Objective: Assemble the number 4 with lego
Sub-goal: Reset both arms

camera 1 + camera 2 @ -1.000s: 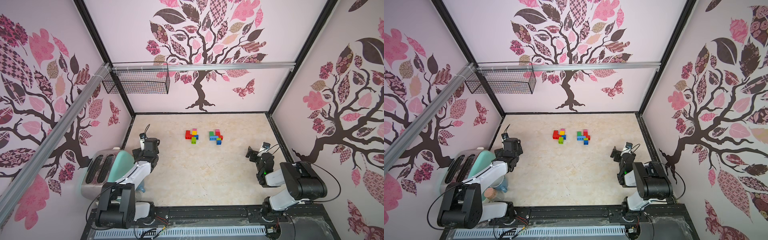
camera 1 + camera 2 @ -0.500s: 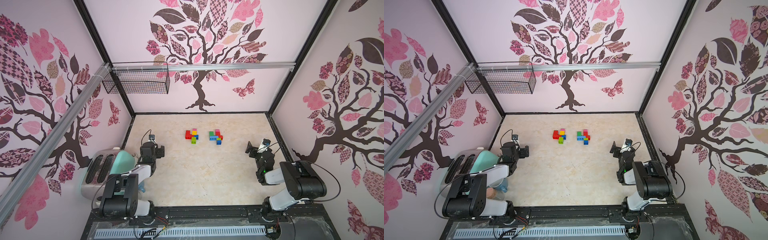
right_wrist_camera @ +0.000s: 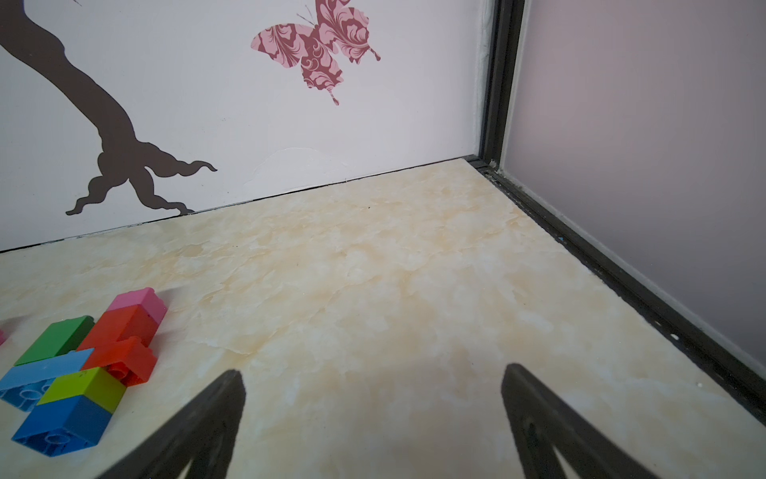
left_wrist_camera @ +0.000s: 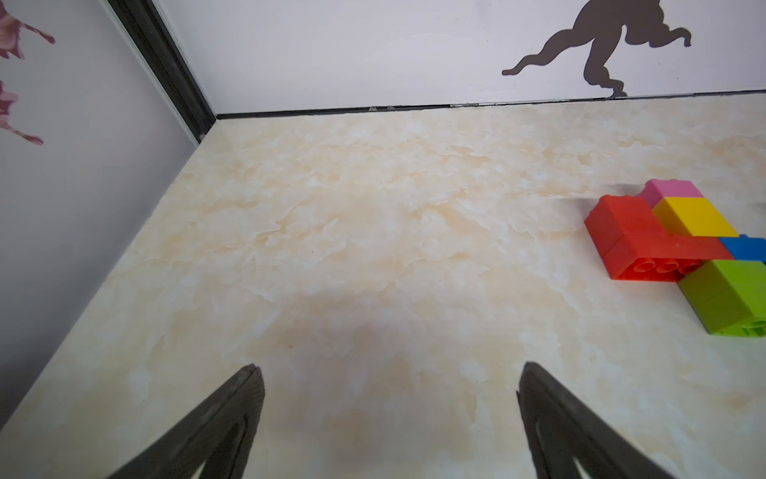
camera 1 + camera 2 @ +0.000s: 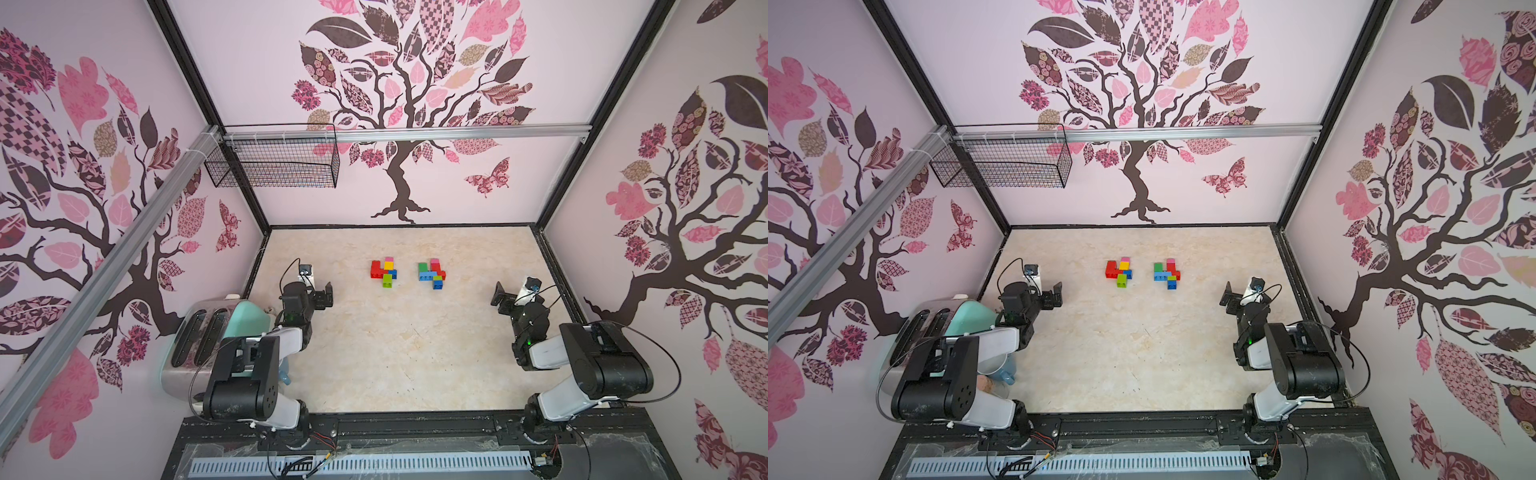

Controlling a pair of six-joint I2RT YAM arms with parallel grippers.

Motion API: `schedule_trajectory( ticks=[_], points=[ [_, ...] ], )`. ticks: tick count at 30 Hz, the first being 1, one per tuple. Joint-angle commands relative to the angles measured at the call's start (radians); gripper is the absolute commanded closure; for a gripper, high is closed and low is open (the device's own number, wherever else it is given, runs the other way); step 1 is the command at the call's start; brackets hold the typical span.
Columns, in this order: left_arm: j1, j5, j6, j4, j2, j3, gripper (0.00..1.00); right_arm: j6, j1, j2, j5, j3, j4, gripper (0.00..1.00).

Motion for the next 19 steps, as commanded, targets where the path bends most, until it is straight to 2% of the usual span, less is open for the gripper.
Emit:
schedule_trajectory(
  ticks=[1, 4, 5, 7, 10, 13, 19],
  points=[
    [0.012, 0.017, -0.028, 0.152, 0.020, -0.063, 0.02, -0.009, 0.005, 0.013, -0.007, 0.002, 0.018, 0.00],
    [0.011, -0.017, -0.039, 0.291, 0.066, -0.107, 0.02, -0.009, 0.005, 0.013, -0.007, 0.002, 0.017, 0.00],
    [0.011, -0.022, -0.038, 0.275, 0.063, -0.100, 0.02, -0.009, 0.004, 0.013, -0.008, 0.002, 0.017, 0.00],
    [0.012, -0.112, -0.080, 0.192, 0.052, -0.069, 0.02, -0.009, 0.005, 0.013, -0.008, 0.002, 0.017, 0.00],
    [-0.002, -0.192, -0.085, 0.236, 0.062, -0.085, 0.02, -0.010, 0.005, 0.015, -0.010, 0.004, 0.014, 0.00],
    [-0.005, -0.199, -0.090, 0.232, 0.061, -0.085, 0.02, -0.031, 0.005, 0.017, -0.054, 0.048, -0.067, 0.00],
    [-0.005, -0.200, -0.092, 0.225, 0.053, -0.087, 0.02, -0.033, 0.007, 0.013, -0.058, 0.034, -0.046, 0.00]
  ],
)
